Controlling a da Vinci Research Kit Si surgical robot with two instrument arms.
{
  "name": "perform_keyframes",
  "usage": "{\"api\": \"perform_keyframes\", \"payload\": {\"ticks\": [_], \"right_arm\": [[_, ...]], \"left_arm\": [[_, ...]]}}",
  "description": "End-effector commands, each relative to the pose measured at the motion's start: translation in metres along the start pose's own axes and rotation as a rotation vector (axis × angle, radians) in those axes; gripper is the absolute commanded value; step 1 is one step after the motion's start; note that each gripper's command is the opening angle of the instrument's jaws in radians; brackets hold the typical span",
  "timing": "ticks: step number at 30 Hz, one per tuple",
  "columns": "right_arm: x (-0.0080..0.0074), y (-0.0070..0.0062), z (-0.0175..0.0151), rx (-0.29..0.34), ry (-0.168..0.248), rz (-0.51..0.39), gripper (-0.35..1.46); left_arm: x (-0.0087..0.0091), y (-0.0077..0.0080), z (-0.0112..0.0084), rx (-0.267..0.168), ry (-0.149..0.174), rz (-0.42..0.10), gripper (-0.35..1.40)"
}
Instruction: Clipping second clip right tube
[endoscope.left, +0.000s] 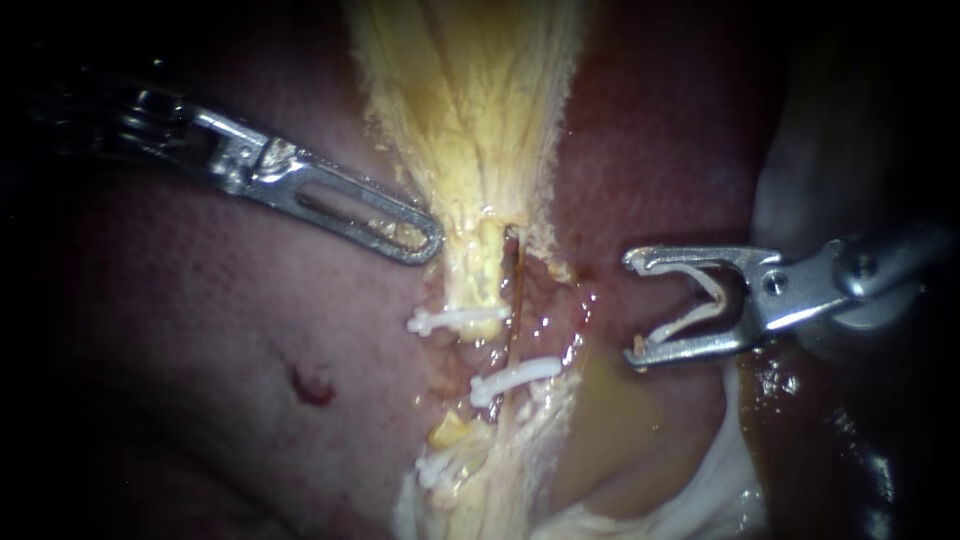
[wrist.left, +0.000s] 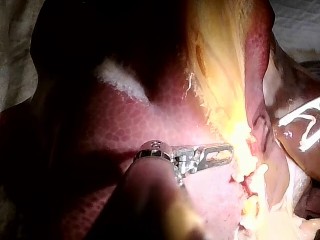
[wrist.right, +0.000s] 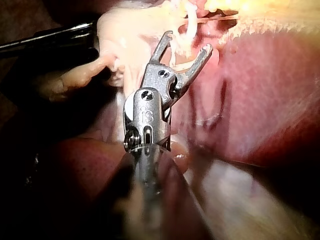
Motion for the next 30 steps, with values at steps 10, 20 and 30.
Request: {"api": "perform_keyframes", "payload": {"ticks": [10,20,30], "right_arm": [[0.0001,0.0001,0.0003,-0.002,-0.001,0.006,0.5],[0.0001,0.0001,0.0004,0.003,0.001,0.007,0.5],[0.0004,0.0,0.003,0.042,0.017,0.112,0.5]], "left_arm": [[-0.0022,-0.0018,-0.0049,-0.008,-0.015,-0.022,-0.35],[-0.0032,-0.0021,-0.0097,-0.033,-0.047,-0.02,-0.35],[-0.0031,-0.0021,-0.0095,-0.035,-0.047,-0.014,-0.35]]}}
